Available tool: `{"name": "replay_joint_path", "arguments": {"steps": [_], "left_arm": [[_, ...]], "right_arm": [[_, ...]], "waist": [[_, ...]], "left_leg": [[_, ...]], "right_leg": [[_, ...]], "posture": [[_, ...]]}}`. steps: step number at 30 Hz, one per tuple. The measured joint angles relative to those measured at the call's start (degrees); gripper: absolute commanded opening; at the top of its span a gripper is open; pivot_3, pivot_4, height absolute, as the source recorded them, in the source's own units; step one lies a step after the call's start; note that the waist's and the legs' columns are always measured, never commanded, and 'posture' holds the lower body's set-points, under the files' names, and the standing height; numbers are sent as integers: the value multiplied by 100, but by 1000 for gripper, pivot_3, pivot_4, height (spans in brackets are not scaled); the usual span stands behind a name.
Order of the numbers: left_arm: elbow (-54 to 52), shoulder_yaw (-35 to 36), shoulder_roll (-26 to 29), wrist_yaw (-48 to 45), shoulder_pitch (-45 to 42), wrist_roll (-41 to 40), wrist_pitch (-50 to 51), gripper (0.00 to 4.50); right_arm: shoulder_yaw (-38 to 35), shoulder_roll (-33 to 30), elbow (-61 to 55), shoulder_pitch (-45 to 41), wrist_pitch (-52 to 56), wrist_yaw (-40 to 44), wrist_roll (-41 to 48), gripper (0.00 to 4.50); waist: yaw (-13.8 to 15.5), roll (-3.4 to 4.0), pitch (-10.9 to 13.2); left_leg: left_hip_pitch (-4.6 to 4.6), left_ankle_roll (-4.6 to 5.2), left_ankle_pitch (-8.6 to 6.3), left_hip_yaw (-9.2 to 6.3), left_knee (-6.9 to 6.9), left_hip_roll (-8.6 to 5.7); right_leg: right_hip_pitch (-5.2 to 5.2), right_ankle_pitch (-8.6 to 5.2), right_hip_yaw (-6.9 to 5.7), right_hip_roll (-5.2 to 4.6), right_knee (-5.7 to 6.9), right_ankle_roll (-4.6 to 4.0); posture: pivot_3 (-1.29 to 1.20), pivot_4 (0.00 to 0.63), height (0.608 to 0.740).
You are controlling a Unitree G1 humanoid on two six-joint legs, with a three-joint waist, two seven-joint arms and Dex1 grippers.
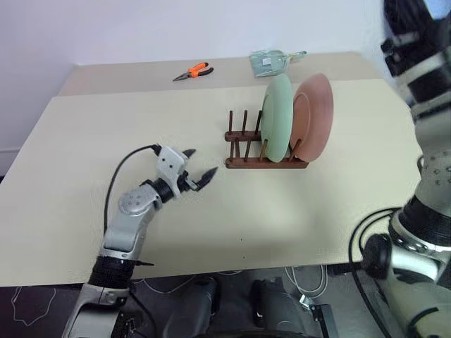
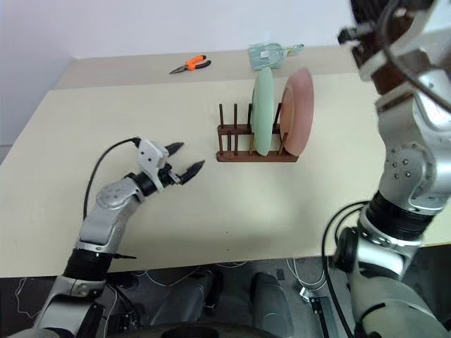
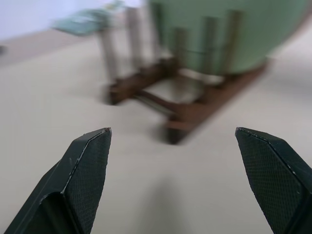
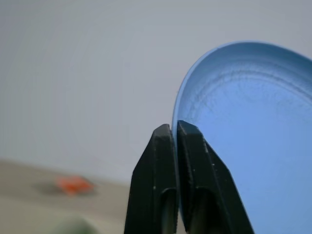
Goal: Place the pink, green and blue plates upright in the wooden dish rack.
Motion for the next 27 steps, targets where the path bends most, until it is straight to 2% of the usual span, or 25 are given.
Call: {"name": "replay_joint_path", "arguments": {"steps": [3, 7, 9, 11, 16, 25, 27], "left_arm": [[306, 261, 137, 122, -44, 61, -230, 4199], [450, 362, 233, 148, -6, 111, -353, 4199], [446, 357, 224, 154, 23, 136, -398, 4199], [382, 357, 207, 196, 88, 148, -401, 4199], [89, 329, 162, 275, 383, 154, -373, 4199], [-139, 302, 156, 261, 437, 153, -222, 4199], [-139, 296, 156, 252, 437, 153, -185, 4199]], "right_arm": [[6, 762, -35, -318, 472, -400, 1354, 37], [160, 1878, 69, -555, 529, -1255, 2793, 37], [374, 2481, 246, -543, 479, -1729, 3173, 37], [638, 2782, 513, -377, 473, -2083, 3238, 37], [847, 2892, 1356, 226, 447, -2496, 3060, 37], [870, 2906, 1504, 268, 305, -2676, 3128, 37], [870, 2898, 1660, 267, 301, -2697, 3120, 627]], "waist": [[-4, 1, 0], [-4, 4, 1], [-25, 5, -1], [-46, 1, -4], [-71, 5, -2], [-280, 6, -2], [-285, 6, -2]], "left_leg": [[-1, 0, -1, 1, 0, -2], [-3, 0, -1, 1, -7, -3], [-3, 0, -1, 4, -6, -4], [-2, -1, 0, 4, -6, -5], [-6, 2, 2, 5, -4, -8], [-11, 9, 11, 5, -14, -6], [-11, 9, 11, 5, -14, -6]], "right_leg": [[-2, 1, 3, -1, 2, -1], [-17, 1, 3, 0, 6, -2], [-32, 2, 6, 0, 7, -1], [-34, 2, 6, 1, 9, -1], [-39, 3, 6, 1, 12, -1], [-45, 3, 9, 4, 18, -2], [-46, 3, 9, 4, 18, -2]], "posture": [[0, 150, 727], [0, 150, 727], [0, 150, 727], [0, 150, 727], [0, 150, 727], [0, 150, 727], [0, 150, 727]]}}
